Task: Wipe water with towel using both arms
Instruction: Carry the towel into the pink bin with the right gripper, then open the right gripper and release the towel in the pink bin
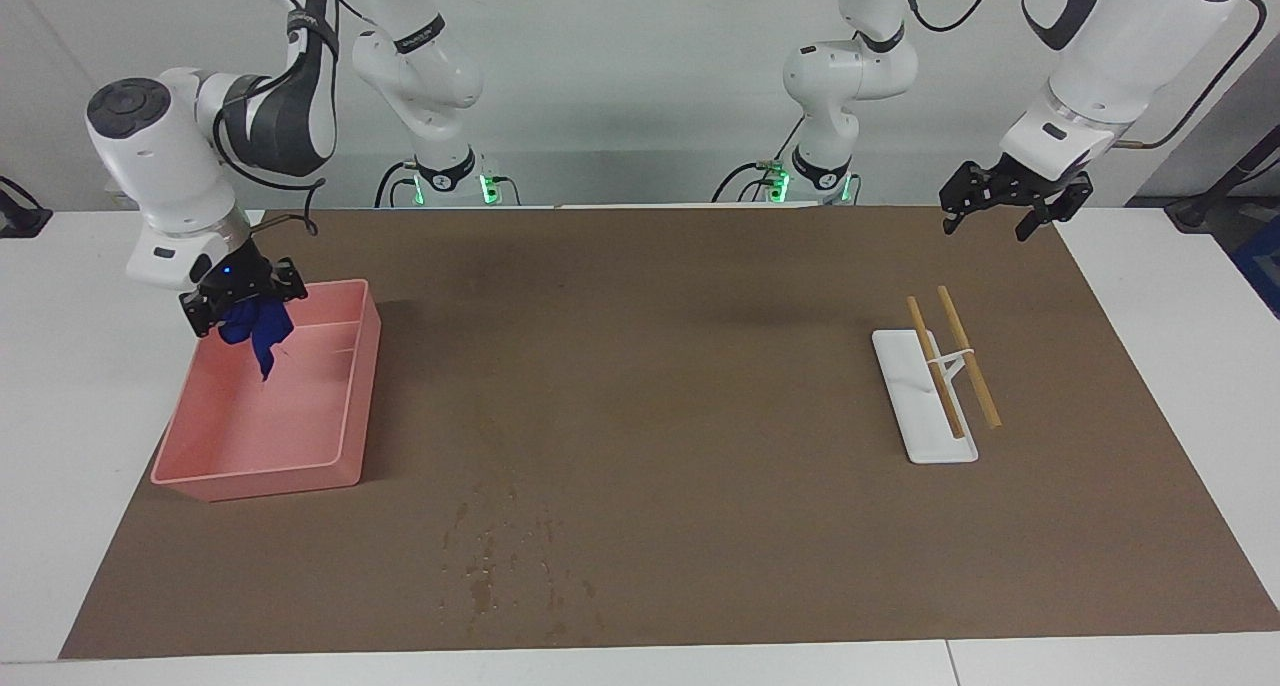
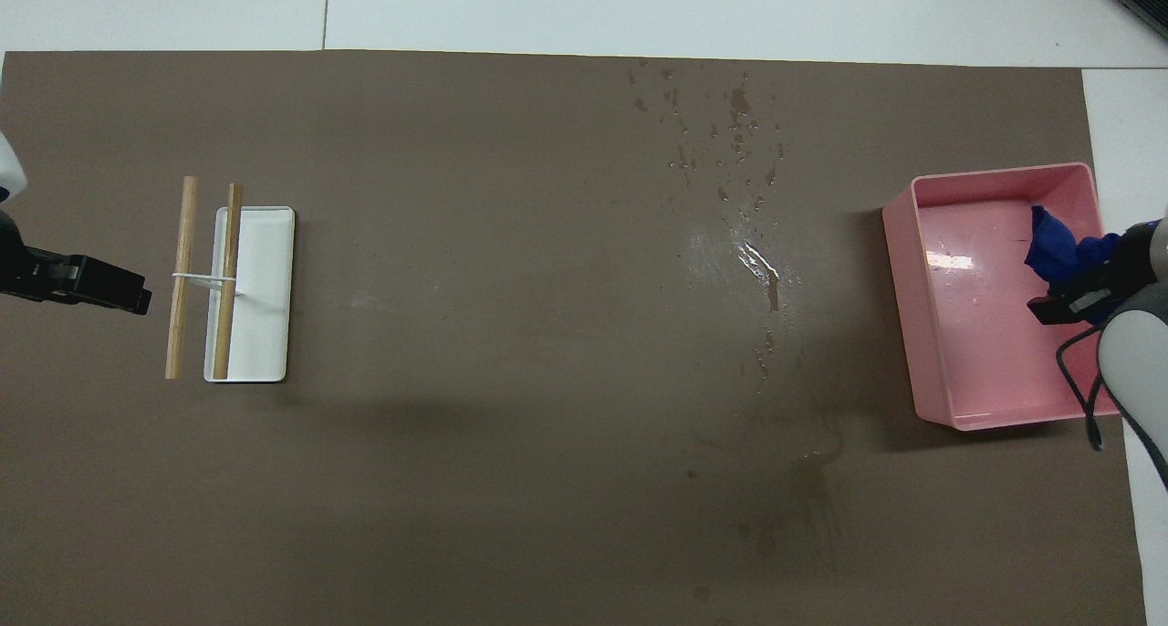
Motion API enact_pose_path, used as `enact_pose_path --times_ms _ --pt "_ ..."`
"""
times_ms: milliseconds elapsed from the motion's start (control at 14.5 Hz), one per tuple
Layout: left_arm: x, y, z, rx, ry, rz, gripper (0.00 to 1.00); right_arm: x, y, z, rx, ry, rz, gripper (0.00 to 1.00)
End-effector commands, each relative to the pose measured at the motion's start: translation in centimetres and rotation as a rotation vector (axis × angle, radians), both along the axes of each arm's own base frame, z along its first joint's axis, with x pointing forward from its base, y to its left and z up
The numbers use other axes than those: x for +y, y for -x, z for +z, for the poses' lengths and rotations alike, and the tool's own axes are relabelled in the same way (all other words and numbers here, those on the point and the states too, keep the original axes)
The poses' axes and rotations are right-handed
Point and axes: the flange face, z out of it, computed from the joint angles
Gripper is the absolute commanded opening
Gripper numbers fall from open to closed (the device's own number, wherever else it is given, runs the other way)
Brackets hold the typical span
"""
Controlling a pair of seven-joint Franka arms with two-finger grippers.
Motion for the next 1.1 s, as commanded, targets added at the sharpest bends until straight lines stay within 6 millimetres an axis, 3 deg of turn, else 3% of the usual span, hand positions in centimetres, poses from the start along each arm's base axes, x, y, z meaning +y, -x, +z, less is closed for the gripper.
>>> enact_pose_path --times_ms 0,69,138,276,552,898,1036 --pt "0.2 0.6 0.0 0.005 -0.020 0.004 1.00 -0.1 -0.3 -0.1 -0.017 0.004 0.011 0.00" --pt "0.2 0.6 0.0 0.005 -0.020 0.004 1.00 0.0 -0.4 0.0 -0.021 0.006 0.013 0.07" --pt "0.2 0.7 0.0 0.006 -0.020 0.004 1.00 0.0 -0.5 0.0 -0.026 0.006 0.017 0.26" --pt "0.2 0.6 0.0 0.005 -0.020 0.004 1.00 0.0 -0.7 0.2 -0.035 0.008 0.028 1.00" --pt "0.2 0.6 0.0 0.005 -0.020 0.004 1.00 0.0 -1.2 0.8 -0.052 0.009 0.021 1.00" --pt "0.2 0.6 0.1 0.003 -0.020 0.004 1.00 2.2 -2.2 4.8 -0.085 0.017 0.056 1.00" --pt "0.2 0.6 0.0 0.005 -0.020 0.004 1.00 3.5 -2.5 7.4 -0.072 0.004 0.063 1.00"
